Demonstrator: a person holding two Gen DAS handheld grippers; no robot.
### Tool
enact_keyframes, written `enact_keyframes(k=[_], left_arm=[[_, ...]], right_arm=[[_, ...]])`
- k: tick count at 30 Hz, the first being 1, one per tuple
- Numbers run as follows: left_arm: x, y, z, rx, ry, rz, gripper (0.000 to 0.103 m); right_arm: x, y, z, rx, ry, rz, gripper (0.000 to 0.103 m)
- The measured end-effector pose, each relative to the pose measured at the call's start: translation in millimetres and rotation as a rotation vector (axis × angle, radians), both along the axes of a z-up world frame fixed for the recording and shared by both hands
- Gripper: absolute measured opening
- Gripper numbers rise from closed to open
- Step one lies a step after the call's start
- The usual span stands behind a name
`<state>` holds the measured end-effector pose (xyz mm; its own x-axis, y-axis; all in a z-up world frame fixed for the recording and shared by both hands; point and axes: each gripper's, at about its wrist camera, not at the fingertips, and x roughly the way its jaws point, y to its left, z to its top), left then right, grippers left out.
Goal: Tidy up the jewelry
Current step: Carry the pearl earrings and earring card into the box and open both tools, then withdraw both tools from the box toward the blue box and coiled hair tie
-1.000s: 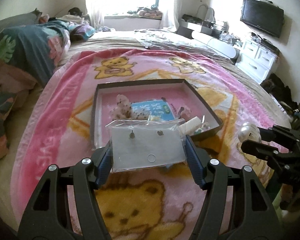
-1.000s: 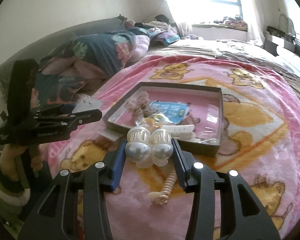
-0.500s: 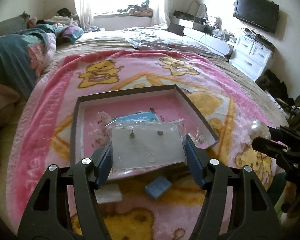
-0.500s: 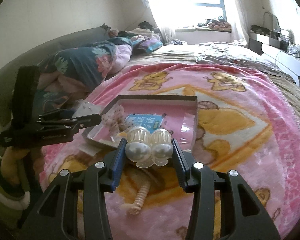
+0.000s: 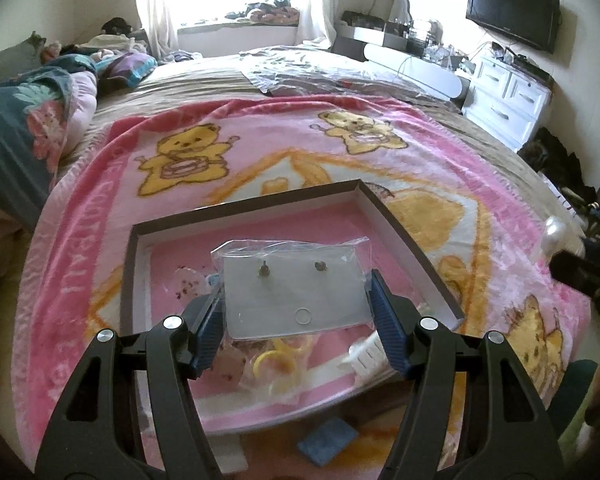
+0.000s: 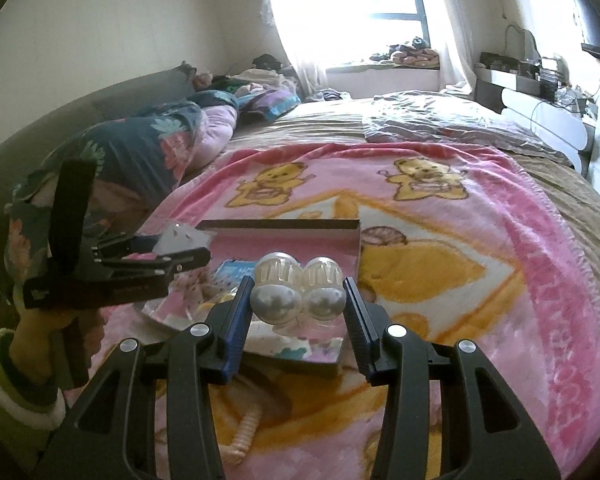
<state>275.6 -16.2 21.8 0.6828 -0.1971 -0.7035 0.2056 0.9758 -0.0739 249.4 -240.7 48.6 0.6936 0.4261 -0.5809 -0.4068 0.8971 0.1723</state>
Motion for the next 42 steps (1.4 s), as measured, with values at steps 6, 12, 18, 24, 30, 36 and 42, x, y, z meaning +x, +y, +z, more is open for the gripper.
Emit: enact_keyframes(k=[6,12,18,24,30,36,42], left_arm=[[18.5,0.9,-24.4,-0.023,0.051,-0.007,0.058],[31.3,6.6,-47.1,-0.024,0.101,0.014,0.058],[34.9,10.3,-58.2,-0.023,0.122,0.028,0.063],[31.9,11.7,-56.1,-0.016,0.114,0.040,0.073],[30.2,14.2,-51.3,-0.019,0.105,0.048,0.080],[22.4,18.9,-39.3,-0.028,0.083,0.066,0.085],[15.6,20.0,-30.5,-0.041,0.067,0.075,0.088]], right_arm=[[26.4,8.6,-16.7,-0.022,0.065,0.000,0.043],[44.3,25.0,-42.6,-0.075,0.100,0.000,0.043],[46.6,34.7,-69.3,-0.111,0.135,0.019,0.043],[45.3,39.5,-80.3,-0.132,0.147,0.025,0.043],[45.0,43.1,-87.3,-0.150,0.157,0.031,0.043],[45.9,43.5,-91.8,-0.161,0.169,0.031,0.043],[46.3,40.5,-92.7,-0.148,0.183,0.029,0.044]])
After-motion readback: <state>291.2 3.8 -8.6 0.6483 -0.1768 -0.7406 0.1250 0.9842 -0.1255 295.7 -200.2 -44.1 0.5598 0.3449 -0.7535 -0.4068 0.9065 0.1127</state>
